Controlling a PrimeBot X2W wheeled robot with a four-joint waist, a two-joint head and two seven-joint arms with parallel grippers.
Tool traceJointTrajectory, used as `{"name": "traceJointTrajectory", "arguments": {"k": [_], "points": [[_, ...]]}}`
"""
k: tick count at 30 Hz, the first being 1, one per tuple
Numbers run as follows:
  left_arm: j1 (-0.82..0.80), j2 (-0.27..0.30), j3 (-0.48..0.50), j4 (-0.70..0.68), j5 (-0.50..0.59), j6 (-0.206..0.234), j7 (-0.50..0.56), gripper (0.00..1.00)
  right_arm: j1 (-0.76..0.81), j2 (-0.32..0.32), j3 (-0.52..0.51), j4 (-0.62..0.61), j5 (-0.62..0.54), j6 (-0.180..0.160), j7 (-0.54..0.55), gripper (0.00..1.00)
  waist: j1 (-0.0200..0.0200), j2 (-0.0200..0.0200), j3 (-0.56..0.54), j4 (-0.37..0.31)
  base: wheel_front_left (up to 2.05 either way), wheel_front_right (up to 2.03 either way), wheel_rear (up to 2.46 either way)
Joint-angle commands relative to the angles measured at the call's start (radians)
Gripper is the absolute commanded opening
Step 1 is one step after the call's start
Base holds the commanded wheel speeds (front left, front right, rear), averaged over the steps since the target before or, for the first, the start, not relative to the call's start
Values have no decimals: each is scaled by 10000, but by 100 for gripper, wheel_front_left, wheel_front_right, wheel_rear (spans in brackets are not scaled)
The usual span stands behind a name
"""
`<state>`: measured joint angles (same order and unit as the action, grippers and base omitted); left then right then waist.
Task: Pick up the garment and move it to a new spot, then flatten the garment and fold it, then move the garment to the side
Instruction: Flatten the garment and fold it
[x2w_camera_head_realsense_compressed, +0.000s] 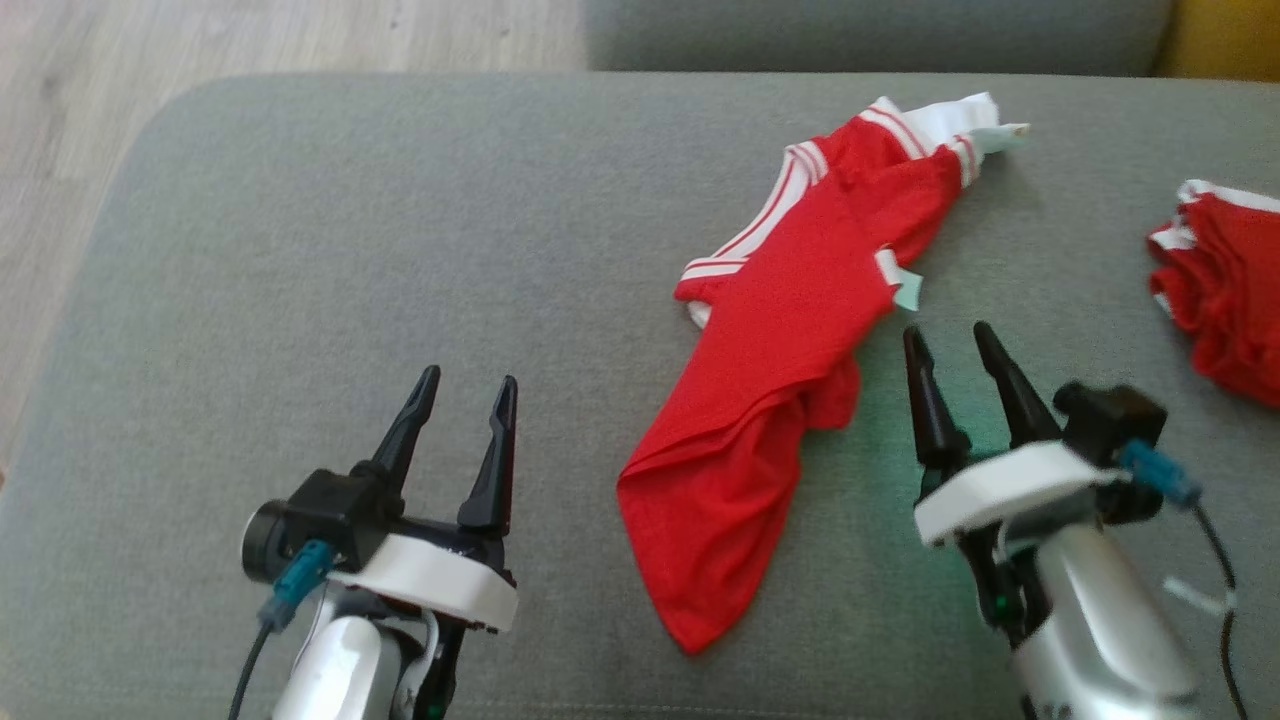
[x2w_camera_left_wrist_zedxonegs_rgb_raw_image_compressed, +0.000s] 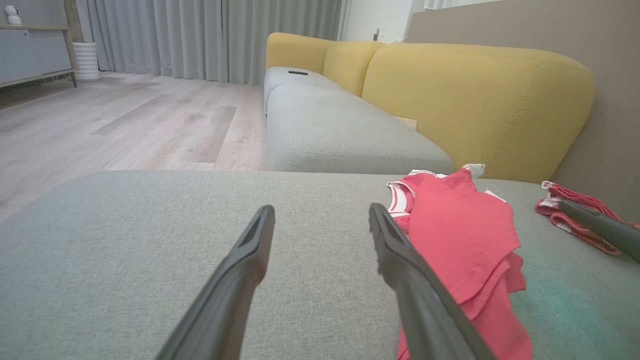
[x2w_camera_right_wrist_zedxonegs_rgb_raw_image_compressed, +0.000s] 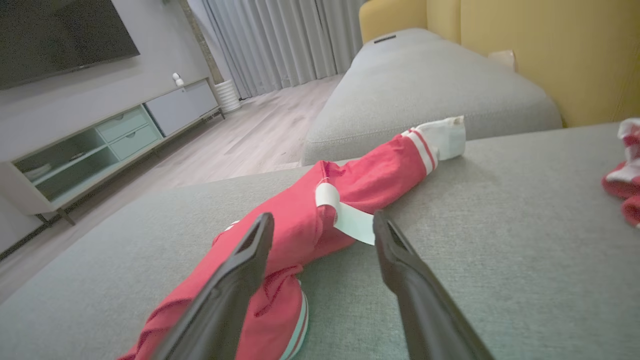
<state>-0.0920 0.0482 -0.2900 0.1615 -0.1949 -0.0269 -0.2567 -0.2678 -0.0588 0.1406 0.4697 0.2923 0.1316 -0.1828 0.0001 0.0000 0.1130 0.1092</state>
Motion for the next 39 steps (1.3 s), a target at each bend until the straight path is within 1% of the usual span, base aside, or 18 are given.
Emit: {"name": "traceJointTrajectory", "arguments": {"k": [1,3,4,5,6,10,17,18,19,23,25,26,29,33,39], "points": [[-534,20,212,-297,18,0,-51,100,-630,85,141,9,275,-9,86,100,-1,0,165,175,0,0,0],[-546,20,182,-285,18,-2,-51,100,-802,85,102,249,461,-9,156,100,-1,0,227,236,0,0,0],[-582,20,126,-255,18,-6,-51,100,-1138,85,56,720,1121,-9,273,100,-1,0,330,359,0,0,0],[-607,20,91,-240,23,-10,-51,100,-1300,85,66,931,1442,-9,291,100,-1,0,377,423,0,0,0],[-607,20,91,-240,23,-10,-51,100,-1300,85,66,931,1442,-9,291,100,-1,0,377,423,0,0,0],[-698,20,-14,-202,25,-4,-51,100,-1878,85,227,1691,2186,-9,140,100,-1,0,523,619,0,0,0],[-784,20,-94,-160,53,-4,-51,100,-2547,85,744,2696,2520,-9,-297,100,-1,0,658,798,0,0,0],[-788,20,-97,-161,57,0,-51,100,-2619,85,843,2766,2507,-9,-360,7,-1,0,669,801,0,0,0],[-792,20,-95,-158,61,5,-51,100,-2690,85,909,2816,2494,-9,-434,0,-1,0,674,797,0,0,0],[-754,20,-18,-126,77,53,-51,100,-2919,85,1019,2922,1991,-9,-667,0,-1,0,595,656,0,0,0],[-705,20,26,-103,91,62,-51,100,-2975,73,973,2874,1528,-9,-726,0,-1,0,497,521,0,0,0],[-680,20,55,-91,89,67,-51,100,-3001,-37,853,2726,1053,-9,-755,0,-1,0,392,375,0,0,0],[-671,20,88,-118,48,67,-51,100,-3023,-448,717,2378,478,-9,-734,0,-1,0,251,154,0,0,0],[-653,20,39,-150,-12,109,-51,100,-3148,-1496,779,1825,-54,-9,6,0,-1,0,108,-75,0,0,0],[-725,20,-124,-146,-140,161,-51,100,-3402,-3534,1224,1176,-463,-9,1519,0,-1,0,43,-126,0,0,0]]}}
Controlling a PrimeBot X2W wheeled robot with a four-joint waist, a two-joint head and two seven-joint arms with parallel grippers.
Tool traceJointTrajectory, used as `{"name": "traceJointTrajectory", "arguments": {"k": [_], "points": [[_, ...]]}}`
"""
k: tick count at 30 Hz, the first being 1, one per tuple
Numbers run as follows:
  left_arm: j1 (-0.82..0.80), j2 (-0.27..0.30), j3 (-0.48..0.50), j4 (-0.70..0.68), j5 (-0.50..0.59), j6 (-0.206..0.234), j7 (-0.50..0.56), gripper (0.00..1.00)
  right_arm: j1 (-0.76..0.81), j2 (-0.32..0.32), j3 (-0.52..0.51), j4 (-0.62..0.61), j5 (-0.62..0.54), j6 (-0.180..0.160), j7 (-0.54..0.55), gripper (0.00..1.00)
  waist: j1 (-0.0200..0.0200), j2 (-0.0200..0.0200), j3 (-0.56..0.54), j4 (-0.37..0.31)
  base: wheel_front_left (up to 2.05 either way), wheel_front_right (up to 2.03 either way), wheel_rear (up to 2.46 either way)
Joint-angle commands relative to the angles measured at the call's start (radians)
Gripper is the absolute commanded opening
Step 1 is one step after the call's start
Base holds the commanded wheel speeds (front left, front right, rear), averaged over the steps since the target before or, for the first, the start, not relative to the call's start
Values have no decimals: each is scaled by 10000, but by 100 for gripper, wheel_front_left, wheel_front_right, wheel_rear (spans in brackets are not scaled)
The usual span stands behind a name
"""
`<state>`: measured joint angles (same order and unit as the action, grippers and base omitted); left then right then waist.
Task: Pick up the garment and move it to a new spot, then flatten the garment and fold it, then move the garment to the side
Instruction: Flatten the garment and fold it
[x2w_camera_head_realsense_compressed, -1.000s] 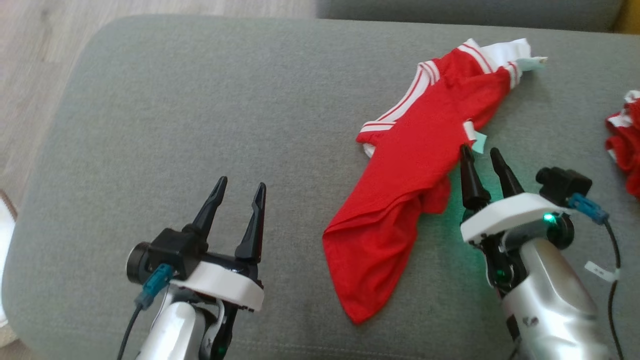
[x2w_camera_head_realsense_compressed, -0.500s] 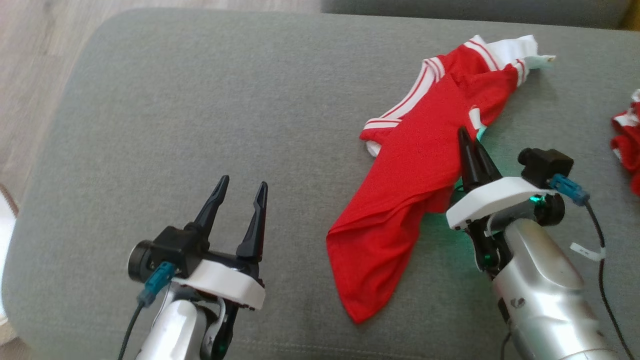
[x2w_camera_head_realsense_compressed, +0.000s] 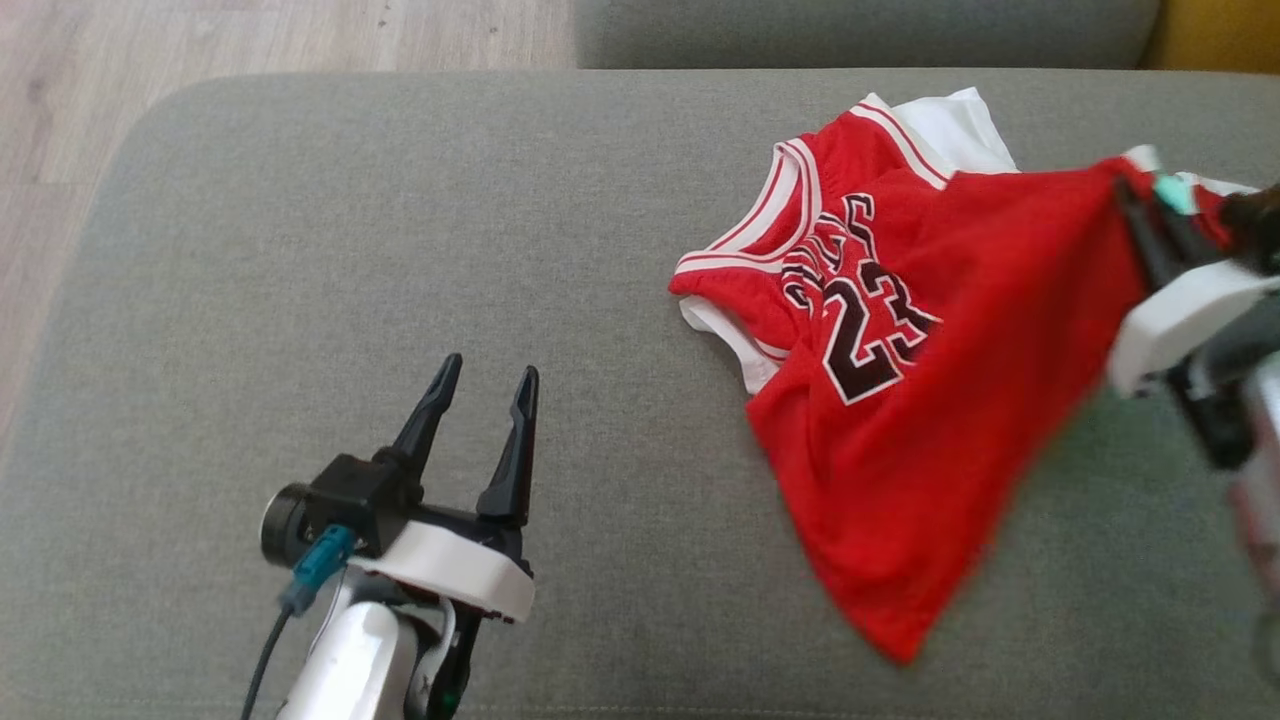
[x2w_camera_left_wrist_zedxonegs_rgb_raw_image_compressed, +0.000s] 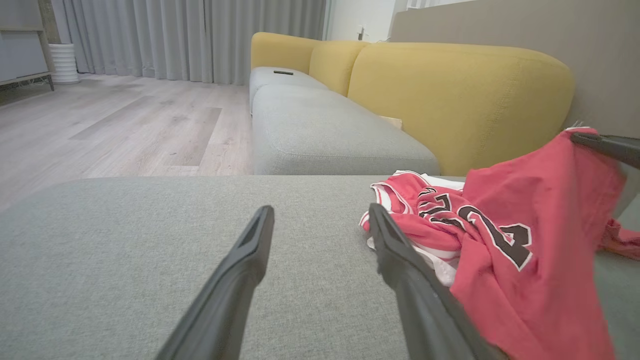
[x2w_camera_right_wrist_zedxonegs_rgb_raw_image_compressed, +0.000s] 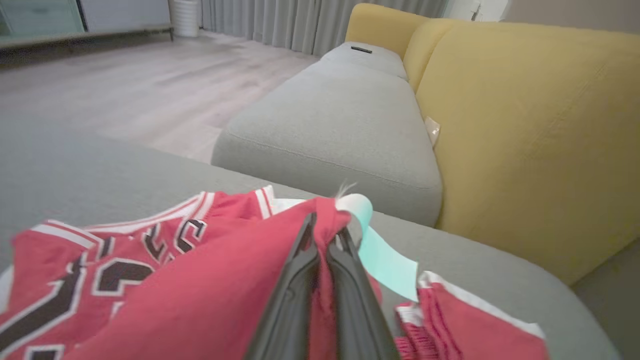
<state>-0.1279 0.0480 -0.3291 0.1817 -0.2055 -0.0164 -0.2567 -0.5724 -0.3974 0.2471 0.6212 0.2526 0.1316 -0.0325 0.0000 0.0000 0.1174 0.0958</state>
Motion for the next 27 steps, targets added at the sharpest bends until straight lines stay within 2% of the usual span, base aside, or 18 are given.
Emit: {"name": "traceJointTrajectory", "arguments": {"k": [1,3,7,12,18,19,20,23,24,27], "points": [[-376,22,239,-347,-52,69,-51,100,-419,-484,236,-384,-169,-9,137,0,0,0,-1,19,0,0,0],[-393,22,195,-348,-72,85,-51,100,-563,-1054,364,-358,-418,-9,284,0,0,0,13,49,0,0,0],[-418,22,191,-357,-98,87,-51,100,-970,-1608,202,129,-1138,-9,418,0,0,0,54,117,0,0,0],[-463,22,243,-357,-82,65,-51,100,-1251,-1527,-704,608,-2201,-9,260,0,0,0,113,125,0,0,0],[-449,22,334,-340,8,38,-51,100,-1458,-904,-2206,1055,-3936,-9,-58,0,0,0,81,12,0,0,0],[-440,22,341,-337,17,36,-51,100,-1447,-728,-2417,1070,-4106,-9,-164,60,0,0,59,-18,0,0,0],[-427,22,347,-335,23,38,-51,100,-1417,-550,-2573,1094,-4244,-9,-241,100,0,0,36,-46,0,0,0],[-386,22,360,-331,37,46,-51,100,-1295,5,-2774,1030,-4536,-9,-521,100,0,0,-52,-145,0,0,0],[-346,22,364,-333,40,50,-51,100,-1178,400,-2828,873,-4503,-9,-816,100,0,0,-123,-199,0,0,0],[-276,22,396,-372,40,66,-51,100,-877,1034,-2614,499,-4084,-9,-1327,100,0,0,-223,-270,0,0,0]]}}
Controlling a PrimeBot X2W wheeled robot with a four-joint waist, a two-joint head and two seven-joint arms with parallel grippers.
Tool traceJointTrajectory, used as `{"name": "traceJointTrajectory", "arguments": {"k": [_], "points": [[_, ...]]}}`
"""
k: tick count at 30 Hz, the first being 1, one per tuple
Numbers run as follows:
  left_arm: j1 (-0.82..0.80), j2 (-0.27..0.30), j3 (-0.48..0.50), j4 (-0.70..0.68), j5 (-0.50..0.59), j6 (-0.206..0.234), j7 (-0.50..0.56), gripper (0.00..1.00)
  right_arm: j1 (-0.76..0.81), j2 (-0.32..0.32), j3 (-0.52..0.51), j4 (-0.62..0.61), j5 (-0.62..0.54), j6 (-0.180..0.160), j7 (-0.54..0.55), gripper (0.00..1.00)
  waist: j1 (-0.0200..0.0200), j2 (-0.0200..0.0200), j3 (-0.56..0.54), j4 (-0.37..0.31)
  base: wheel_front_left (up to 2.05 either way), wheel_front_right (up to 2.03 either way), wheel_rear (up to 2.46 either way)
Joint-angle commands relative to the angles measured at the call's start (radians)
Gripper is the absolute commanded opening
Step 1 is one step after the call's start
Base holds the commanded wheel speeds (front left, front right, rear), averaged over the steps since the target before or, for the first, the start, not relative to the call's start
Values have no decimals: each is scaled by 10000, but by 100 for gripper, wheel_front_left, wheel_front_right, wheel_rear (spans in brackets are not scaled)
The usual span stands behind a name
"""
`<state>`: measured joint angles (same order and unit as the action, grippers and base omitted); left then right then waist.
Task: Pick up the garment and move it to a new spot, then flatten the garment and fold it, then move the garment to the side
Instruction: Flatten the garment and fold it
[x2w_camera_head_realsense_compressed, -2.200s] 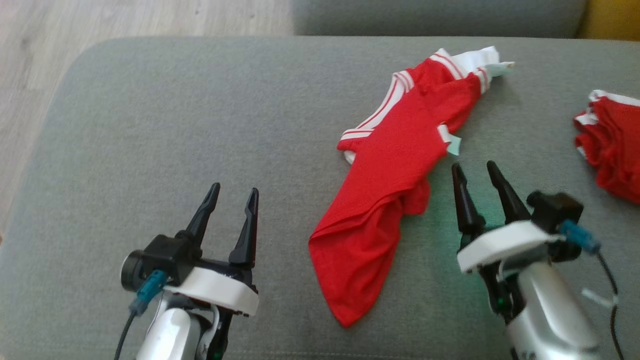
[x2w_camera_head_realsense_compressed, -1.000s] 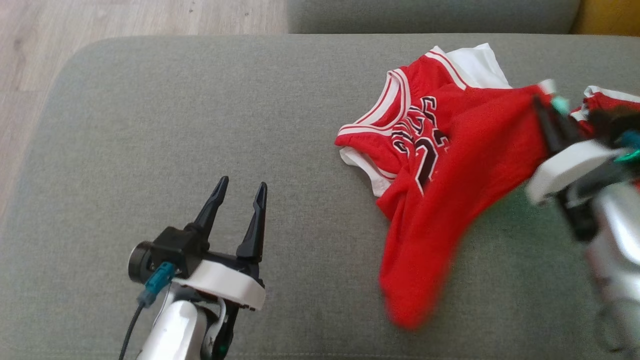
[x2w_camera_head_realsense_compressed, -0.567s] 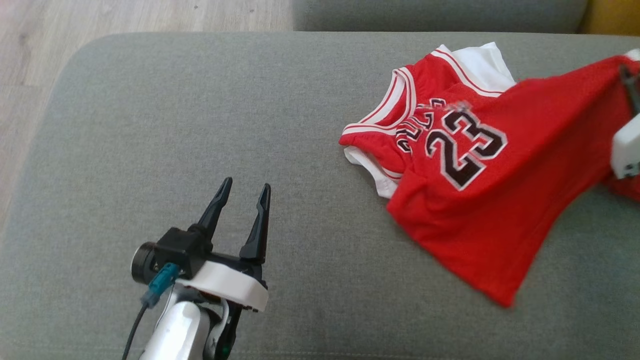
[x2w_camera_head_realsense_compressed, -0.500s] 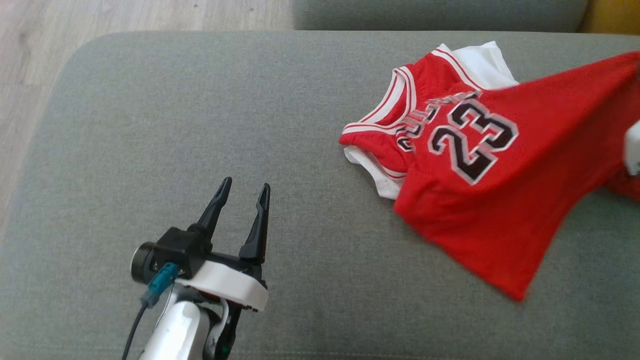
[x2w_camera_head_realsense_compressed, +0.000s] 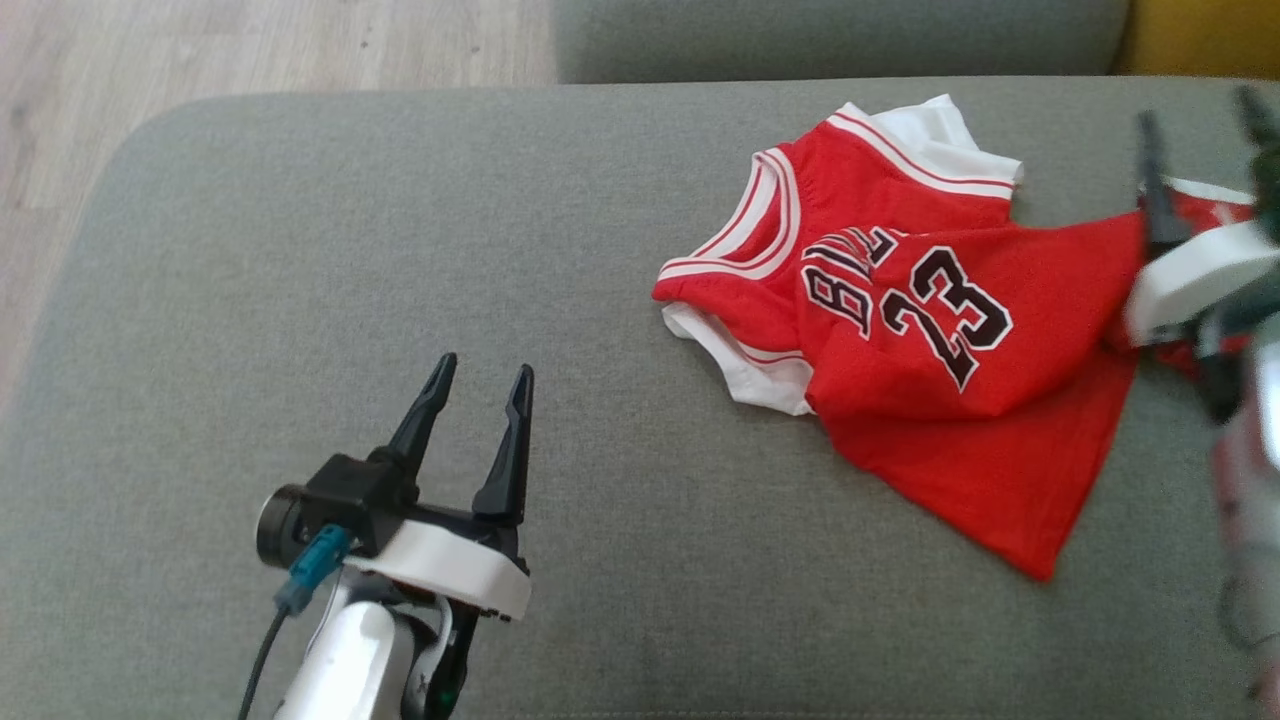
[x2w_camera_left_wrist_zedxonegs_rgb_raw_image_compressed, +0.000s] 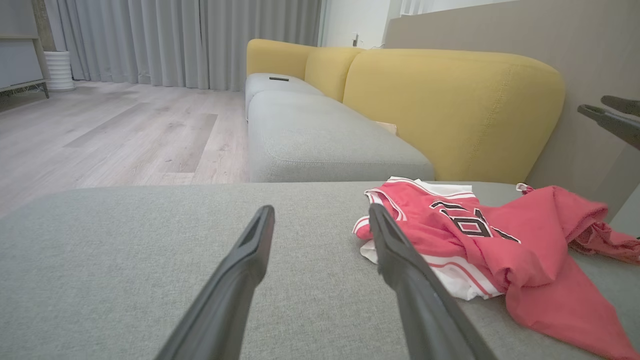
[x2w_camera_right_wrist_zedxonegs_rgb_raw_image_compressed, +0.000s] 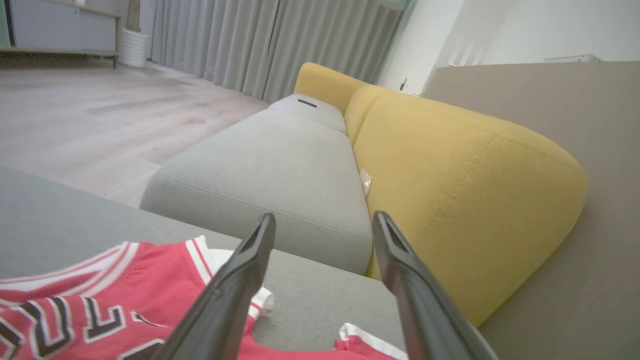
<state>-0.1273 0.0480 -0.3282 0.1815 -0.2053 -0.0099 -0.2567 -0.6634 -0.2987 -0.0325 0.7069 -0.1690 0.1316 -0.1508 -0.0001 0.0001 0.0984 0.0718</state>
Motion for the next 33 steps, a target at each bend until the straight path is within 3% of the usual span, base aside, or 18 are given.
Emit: {"name": "traceJointTrajectory", "arguments": {"k": [1,8,13,20,33], "points": [[-268,22,406,-399,38,2,-51,100,155,218,244,-540,317,-9,-287,100,1,-1,-54,-48,0,0,0],[-93,22,600,-681,10,14,-51,100,1868,1619,619,-2624,1904,-9,-883,100,1,-1,-226,-166,0,0,0],[38,22,719,-749,69,-40,-51,100,3589,2268,964,-4055,2563,-9,-1030,100,1,-1,-269,-271,0,0,0],[112,22,615,-712,82,-81,-51,100,5024,2475,1366,-4530,2916,-9,-1089,100,1,-1,-222,-267,0,0,0],[-8,22,447,-650,32,-136,-51,100,4942,2482,1784,-4508,2853,-9,-1106,100,1,-1,-35,213,0,0,0]]}}
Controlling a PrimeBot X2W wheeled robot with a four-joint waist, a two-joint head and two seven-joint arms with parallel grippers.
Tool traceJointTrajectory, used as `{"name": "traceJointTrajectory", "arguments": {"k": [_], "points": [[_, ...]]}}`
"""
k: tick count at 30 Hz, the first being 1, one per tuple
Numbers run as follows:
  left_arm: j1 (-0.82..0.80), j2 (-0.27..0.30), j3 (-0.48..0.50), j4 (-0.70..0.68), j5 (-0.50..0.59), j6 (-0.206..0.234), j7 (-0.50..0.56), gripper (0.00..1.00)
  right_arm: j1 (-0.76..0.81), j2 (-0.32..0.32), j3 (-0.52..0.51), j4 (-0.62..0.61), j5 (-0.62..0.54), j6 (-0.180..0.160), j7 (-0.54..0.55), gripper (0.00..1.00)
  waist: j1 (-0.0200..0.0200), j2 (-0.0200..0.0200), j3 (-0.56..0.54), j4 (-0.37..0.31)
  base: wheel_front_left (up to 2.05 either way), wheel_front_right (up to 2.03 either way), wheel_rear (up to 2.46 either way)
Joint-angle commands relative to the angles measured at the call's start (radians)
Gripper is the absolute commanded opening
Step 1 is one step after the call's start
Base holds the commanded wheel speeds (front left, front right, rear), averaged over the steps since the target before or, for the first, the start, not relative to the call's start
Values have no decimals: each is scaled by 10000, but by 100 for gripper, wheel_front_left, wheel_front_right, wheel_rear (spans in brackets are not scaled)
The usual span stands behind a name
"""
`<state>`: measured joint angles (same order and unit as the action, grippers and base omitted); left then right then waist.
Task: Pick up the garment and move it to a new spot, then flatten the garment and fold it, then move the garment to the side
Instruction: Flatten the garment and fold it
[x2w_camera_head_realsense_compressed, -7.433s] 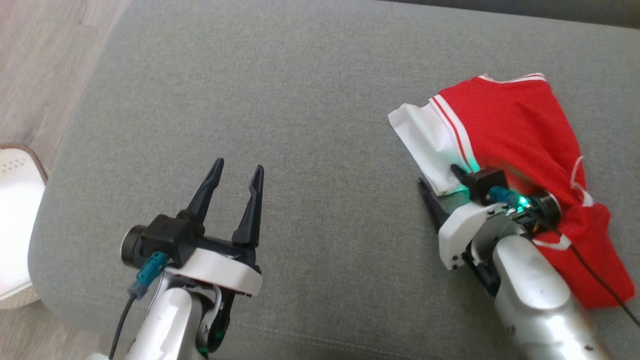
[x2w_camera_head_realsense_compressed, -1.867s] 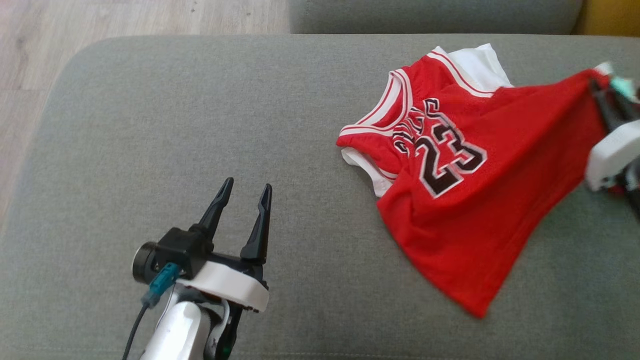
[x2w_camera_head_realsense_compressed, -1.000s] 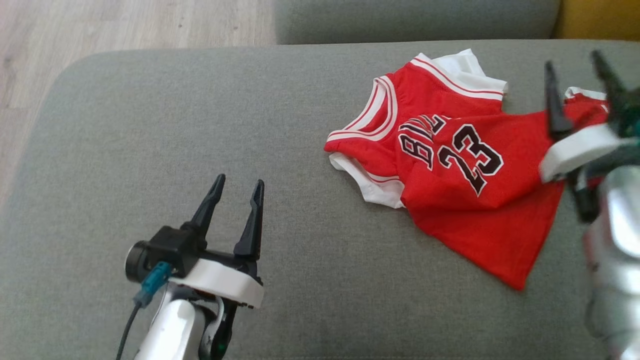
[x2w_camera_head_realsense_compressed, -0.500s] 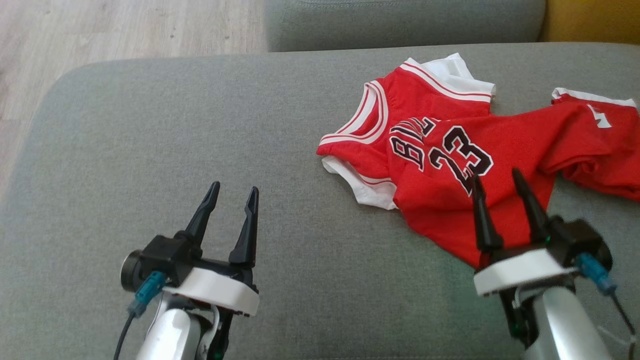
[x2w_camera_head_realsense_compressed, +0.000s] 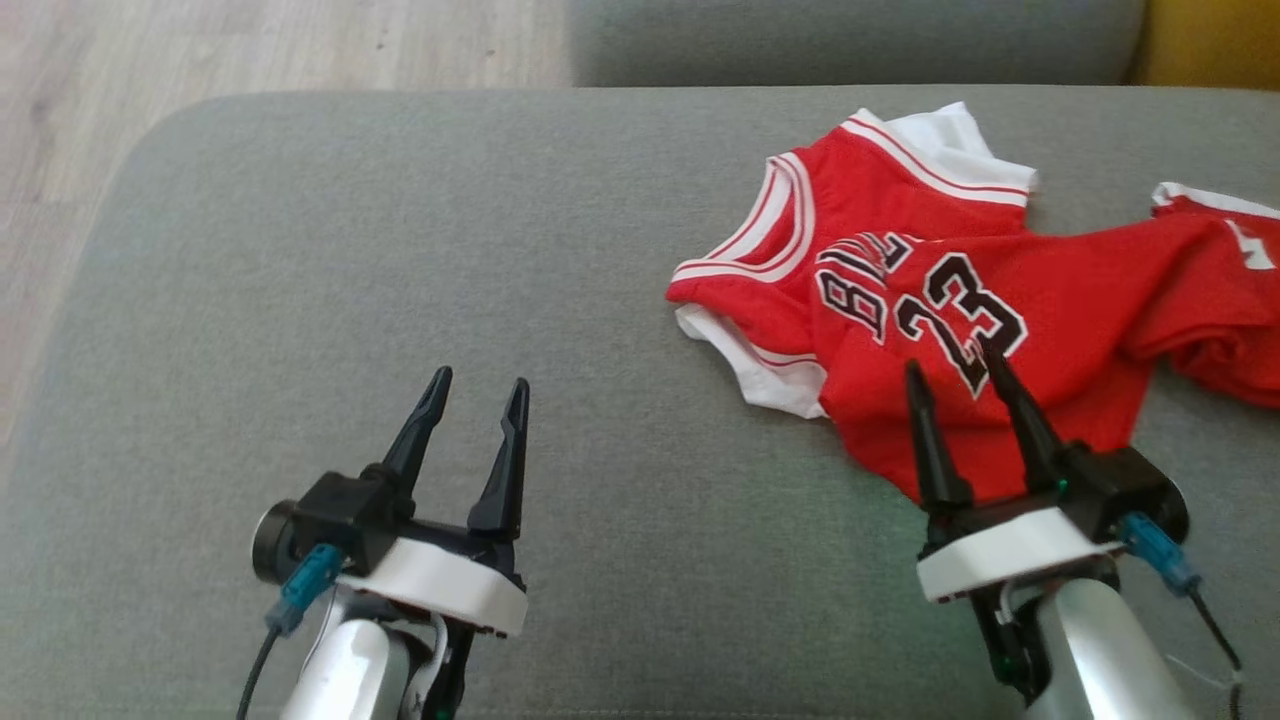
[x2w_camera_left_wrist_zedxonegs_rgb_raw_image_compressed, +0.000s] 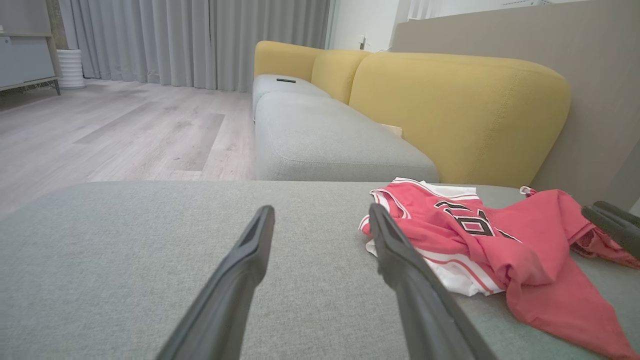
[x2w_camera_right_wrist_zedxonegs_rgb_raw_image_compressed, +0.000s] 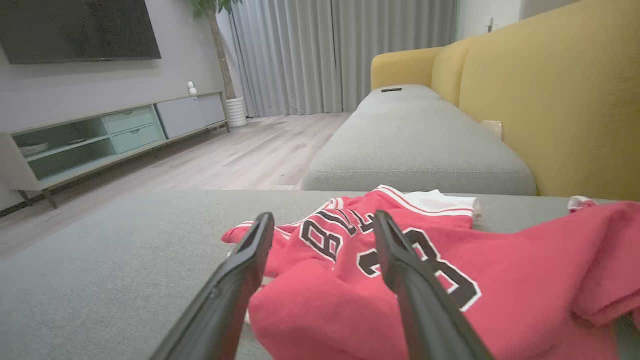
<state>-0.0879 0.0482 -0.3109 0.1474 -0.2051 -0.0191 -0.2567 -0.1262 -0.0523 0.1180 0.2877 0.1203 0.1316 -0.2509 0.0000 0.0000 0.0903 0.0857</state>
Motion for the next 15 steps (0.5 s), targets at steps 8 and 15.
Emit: {"name": "traceJointTrajectory", "arguments": {"k": [8,15], "points": [[-574,20,26,-247,-68,-58,-51,100,-1184,19,1307,356,-354,-9,528,100,0,0,406,734,0,0,0],[-705,20,-245,-147,-168,-23,-51,100,-2128,19,1979,2031,-205,-9,1665,100,0,0,683,1336,0,0,0]]}}
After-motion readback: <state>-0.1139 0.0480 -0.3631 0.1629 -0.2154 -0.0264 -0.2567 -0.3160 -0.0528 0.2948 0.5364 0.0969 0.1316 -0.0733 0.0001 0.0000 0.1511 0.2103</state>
